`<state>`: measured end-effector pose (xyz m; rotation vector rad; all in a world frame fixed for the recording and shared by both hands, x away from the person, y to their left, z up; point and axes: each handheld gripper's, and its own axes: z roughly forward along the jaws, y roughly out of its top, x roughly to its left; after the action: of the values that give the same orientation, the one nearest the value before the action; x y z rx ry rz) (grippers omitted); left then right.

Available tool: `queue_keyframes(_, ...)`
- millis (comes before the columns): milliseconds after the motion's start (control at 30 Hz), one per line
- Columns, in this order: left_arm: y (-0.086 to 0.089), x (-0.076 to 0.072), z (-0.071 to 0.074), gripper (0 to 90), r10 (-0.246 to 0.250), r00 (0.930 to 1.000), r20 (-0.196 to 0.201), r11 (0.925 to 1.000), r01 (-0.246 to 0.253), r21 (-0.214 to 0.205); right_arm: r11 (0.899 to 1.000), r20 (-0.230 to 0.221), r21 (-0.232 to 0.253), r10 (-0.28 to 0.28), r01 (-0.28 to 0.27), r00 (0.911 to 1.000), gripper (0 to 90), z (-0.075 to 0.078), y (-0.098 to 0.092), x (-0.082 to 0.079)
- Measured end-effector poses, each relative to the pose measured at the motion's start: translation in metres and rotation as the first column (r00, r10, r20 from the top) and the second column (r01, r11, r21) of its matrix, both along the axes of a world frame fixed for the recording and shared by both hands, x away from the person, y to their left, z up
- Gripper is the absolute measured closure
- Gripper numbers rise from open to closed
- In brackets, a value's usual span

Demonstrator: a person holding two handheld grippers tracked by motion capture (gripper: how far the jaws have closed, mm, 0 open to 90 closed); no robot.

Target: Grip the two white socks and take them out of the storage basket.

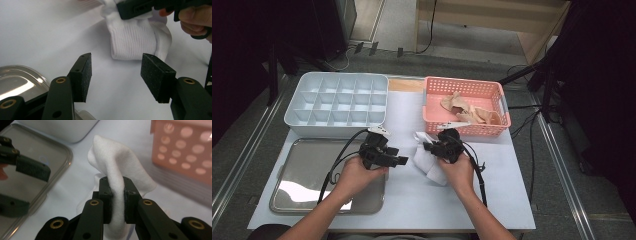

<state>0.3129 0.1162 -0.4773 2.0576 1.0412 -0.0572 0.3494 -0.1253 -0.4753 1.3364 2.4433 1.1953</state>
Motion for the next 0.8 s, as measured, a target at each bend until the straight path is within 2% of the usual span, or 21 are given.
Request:
queue_keyframes(67, -0.001, 0.001, -0.001, 43.3, 0.002, 1.0, 0.0, 1.0, -0.002, 0.002, 1.0, 0.018, -0.004, -0.008, 0.008, 0.9998, 80.1, 0.0, 0.002, 0.004)
queue_keyframes(133, -0.002, 0.003, -0.002, 43.3, 0.004, 1.0, 0.001, 1.0, -0.004, 0.004, 0.999, 0.03, -0.05, -0.015, 0.017, 0.9994, 79.6, -0.005, 0.003, 0.01)
queue_keyframes(167, -0.003, 0.004, -0.003, 43.3, 0.006, 1.0, 0.002, 1.0, -0.006, 0.004, 0.998, 0.007, -0.063, -0.027, 0.028, 0.9996, 79.6, -0.012, 0.002, 0.014)
queue_keyframes(233, -0.007, 0.007, -0.006, 43.3, 0.001, 1.0, 0.001, 0.9999, -0.001, 0.012, 0.996, -0.002, -0.078, -0.031, 0.031, 0.9995, 79.2, -0.017, 0.002, 0.015)
queue_keyframes(333, -0.011, 0.009, -0.009, 43.3, 0.003, 1.0, -0.001, 0.9998, -0.003, 0.022, 0.997, -0.008, -0.076, -0.028, 0.028, 0.9996, 76.5, -0.02, 0.001, 0.014)
queue_keyframes(367, -0.012, 0.01, -0.01, 43.3, -0.001, 1.0, -0.004, 0.9997, 0.001, 0.023, 0.997, -0.016, -0.072, -0.027, 0.025, 0.9995, 69.0, -0.02, 0.0, 0.013)
queue_keyframes(400, -0.013, 0.01, -0.011, 43.3, -0.005, 1.0, -0.002, 0.9997, 0.005, 0.025, 0.997, -0.016, -0.072, -0.027, 0.025, 0.9995, 69.0, -0.02, 0.0, 0.013)
queue_keyframes(467, -0.017, 0.012, -0.012, 43.3, -0.002, 1.0, 0.003, 0.9994, 0.002, 0.035, 0.998, -0.01, -0.055, -0.027, 0.026, 0.9996, 63.3, -0.017, -0.003, 0.011)
queue_keyframes(500, -0.018, 0.012, -0.013, 43.1, -0.002, 1.0, 0.005, 0.9995, 0.002, 0.031, 0.999, 0.002, -0.046, -0.027, 0.027, 0.9996, 61.7, -0.01, -0.007, 0.008)
queue_keyframes(667, -0.025, 0.018, -0.018, 42.4, 0.011, 0.9999, 0.006, 0.9993, -0.012, 0.037, 0.998, 0.028, -0.065, -0.012, 0.014, 0.9995, 62.1, -0.002, -0.014, 0.002)
queue_keyframes(800, -0.032, 0.021, -0.022, 42.5, 0.003, 0.9999, 0.012, 0.9983, -0.003, 0.058, 0.999, 0.012, -0.047, -0.003, 0.004, 0.9999, 62.8, -0.008, -0.02, 0.002)
